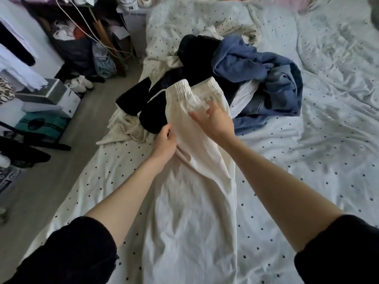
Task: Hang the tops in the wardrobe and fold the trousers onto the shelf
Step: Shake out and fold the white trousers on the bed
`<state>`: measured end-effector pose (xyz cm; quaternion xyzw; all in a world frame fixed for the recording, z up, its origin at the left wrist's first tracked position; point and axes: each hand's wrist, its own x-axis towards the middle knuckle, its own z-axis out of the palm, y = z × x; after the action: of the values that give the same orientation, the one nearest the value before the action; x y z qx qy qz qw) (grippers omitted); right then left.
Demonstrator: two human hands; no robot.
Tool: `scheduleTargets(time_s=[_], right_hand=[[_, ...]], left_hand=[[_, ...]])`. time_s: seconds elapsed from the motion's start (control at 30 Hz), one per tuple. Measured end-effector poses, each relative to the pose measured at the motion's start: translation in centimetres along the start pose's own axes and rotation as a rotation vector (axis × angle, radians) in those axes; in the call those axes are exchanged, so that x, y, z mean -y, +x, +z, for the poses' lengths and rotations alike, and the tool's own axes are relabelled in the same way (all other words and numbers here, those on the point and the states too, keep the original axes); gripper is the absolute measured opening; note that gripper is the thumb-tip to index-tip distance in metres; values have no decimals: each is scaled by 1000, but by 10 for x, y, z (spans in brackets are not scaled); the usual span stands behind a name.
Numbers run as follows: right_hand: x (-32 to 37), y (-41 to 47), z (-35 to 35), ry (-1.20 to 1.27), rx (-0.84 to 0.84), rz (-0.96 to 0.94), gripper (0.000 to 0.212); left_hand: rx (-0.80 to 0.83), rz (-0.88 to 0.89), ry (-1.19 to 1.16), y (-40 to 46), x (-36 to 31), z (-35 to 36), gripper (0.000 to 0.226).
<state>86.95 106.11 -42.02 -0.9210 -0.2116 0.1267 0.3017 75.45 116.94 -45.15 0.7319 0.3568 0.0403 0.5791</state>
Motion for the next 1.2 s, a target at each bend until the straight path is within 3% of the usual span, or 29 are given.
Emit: scheduleTargets(time_s=[0.13, 0.23, 0.33, 0.57, 0.67, 0.73, 0.83, 1.0, 1.2], right_hand=[[8, 27, -3, 86, -4, -51, 14], [1, 34, -19, 299, -90, -67, 14], [-17, 34, -37, 513, -60, -82, 19], [-63, 48, -37, 530, -80, 283, 17], [-56, 52, -33, 614, -4, 227, 50], [-53, 58, -30, 498, 31, 209, 61], [-50, 70, -36, 323, 50, 254, 49], [-29, 75, -60, 556, 159, 204, 39], [12, 89, -109, 634, 233, 160, 35]], left_hand=[[12, -84, -62, 27, 0, -10, 49], [24, -99, -60, 48, -6, -12, 55], [32, -109, -44, 69, -14, -3, 62], [131, -129, -102, 105, -23, 11, 58], [190, -142, -129, 114, -28, 8, 48], [216, -164, -209, 116, -34, 7, 33], [184, -148, -224, 118, -46, 4, 17], [108, -24, -226, 114, -76, -17, 10], [182, 98, -46, 111, -129, -56, 15]])
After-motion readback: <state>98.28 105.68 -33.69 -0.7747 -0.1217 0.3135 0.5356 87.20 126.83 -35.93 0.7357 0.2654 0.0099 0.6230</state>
